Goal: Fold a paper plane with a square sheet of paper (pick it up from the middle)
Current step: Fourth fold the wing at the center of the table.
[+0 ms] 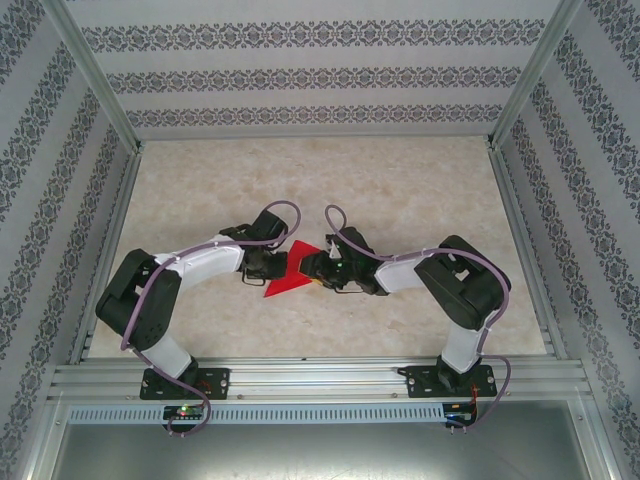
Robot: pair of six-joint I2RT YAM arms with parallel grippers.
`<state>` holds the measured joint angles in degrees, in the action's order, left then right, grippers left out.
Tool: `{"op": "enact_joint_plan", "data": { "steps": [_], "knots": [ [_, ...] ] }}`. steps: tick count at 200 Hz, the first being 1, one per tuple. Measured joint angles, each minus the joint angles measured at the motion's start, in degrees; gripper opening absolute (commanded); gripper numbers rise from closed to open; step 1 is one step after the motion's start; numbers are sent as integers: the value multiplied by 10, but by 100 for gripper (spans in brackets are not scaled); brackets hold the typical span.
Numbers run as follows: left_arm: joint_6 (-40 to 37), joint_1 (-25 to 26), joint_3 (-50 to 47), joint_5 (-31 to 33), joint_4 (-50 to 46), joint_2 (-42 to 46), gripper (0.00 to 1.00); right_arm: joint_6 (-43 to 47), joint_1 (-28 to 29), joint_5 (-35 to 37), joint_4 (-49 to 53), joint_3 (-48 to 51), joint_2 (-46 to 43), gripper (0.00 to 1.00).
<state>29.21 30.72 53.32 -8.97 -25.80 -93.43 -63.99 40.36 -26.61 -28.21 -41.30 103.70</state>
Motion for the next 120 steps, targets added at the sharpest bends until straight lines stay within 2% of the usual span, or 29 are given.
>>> {"op": "enact_joint_plan", "data": {
  "steps": [51,95,120],
  "knots": [
    [0,0,-5,-2,0,-18,11,-3,0,-3,-10,-4,7,47],
    [0,0,-16,-13,10,-18,11,-50,14,49,-38,22,-7,47],
    [0,0,-16,-17,12,-18,11,-79,27,73,-59,22,-4,44]
  ]
}}
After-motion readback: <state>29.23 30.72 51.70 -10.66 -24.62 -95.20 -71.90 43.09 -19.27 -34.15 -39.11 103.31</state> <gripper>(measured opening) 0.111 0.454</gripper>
